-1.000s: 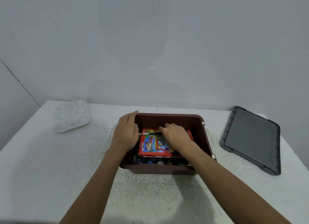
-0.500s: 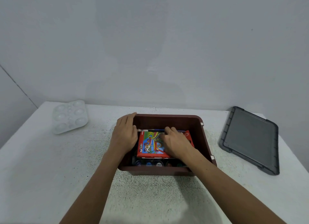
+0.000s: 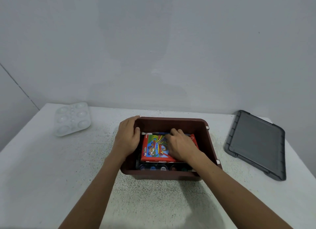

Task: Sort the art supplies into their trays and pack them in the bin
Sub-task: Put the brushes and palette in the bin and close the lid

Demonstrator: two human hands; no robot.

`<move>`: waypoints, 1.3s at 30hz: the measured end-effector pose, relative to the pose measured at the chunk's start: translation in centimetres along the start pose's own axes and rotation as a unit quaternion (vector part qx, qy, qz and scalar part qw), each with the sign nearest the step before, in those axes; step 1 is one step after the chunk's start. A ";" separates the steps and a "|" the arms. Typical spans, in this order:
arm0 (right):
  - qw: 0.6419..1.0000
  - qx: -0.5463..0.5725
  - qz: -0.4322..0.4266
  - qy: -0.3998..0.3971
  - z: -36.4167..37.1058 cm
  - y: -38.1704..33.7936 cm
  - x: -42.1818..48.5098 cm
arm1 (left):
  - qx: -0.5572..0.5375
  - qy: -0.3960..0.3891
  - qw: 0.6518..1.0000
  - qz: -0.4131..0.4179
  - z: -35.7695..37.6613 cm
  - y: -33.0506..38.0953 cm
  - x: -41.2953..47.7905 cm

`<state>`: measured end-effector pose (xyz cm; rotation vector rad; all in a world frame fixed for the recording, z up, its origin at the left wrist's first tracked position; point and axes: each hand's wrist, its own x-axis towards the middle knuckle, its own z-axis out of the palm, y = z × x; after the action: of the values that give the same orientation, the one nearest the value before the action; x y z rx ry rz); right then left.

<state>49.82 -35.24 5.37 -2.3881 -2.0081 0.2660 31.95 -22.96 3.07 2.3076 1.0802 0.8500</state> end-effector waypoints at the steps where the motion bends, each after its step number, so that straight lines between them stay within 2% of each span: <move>1: 1.000 0.005 -0.002 0.006 -0.2 0.0 0.0 | -0.034 0.007 0.999 -0.008 -0.2 -0.1 0.0; 6: 0.997 0.056 -0.004 0.048 -1.3 -0.7 0.9 | -0.112 0.057 0.991 -0.038 -2.0 -0.5 -0.4; 11: 0.982 0.123 -0.038 0.135 -3.3 -3.4 2.7 | -0.160 0.102 0.974 -0.121 -5.3 -3.5 -0.7; 14: 0.971 0.158 -0.070 0.165 -4.5 -6.3 4.7 | -0.157 0.141 0.962 -0.176 -7.9 -6.6 -0.9; 18: 0.959 0.210 -0.091 0.166 -5.1 -10.5 7.9 | -0.134 0.174 0.944 -0.246 -10.5 -11.1 -1.1; 22: 0.952 0.261 -0.103 0.124 -4.6 -15.1 11.6 | -0.101 0.175 0.930 -0.307 -12.3 -15.6 -1.4; 28: 0.949 0.309 -0.067 -0.006 -2.6 -21.0 17.3 | -0.073 0.149 0.915 -0.367 -14.2 -19.9 -1.3; 35: 0.915 0.378 0.007 -0.139 1.3 -23.7 22.3 | -0.089 0.119 0.899 -0.413 -14.7 -21.6 0.0; 39: 0.902 0.394 0.017 -0.175 3.0 -24.4 23.5 | -0.097 0.101 0.894 -0.426 -14.8 -22.0 0.5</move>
<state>29.41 -8.19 2.40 -1.9147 -1.4965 1.2999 10.64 -7.52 0.07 1.3521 1.7919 0.7728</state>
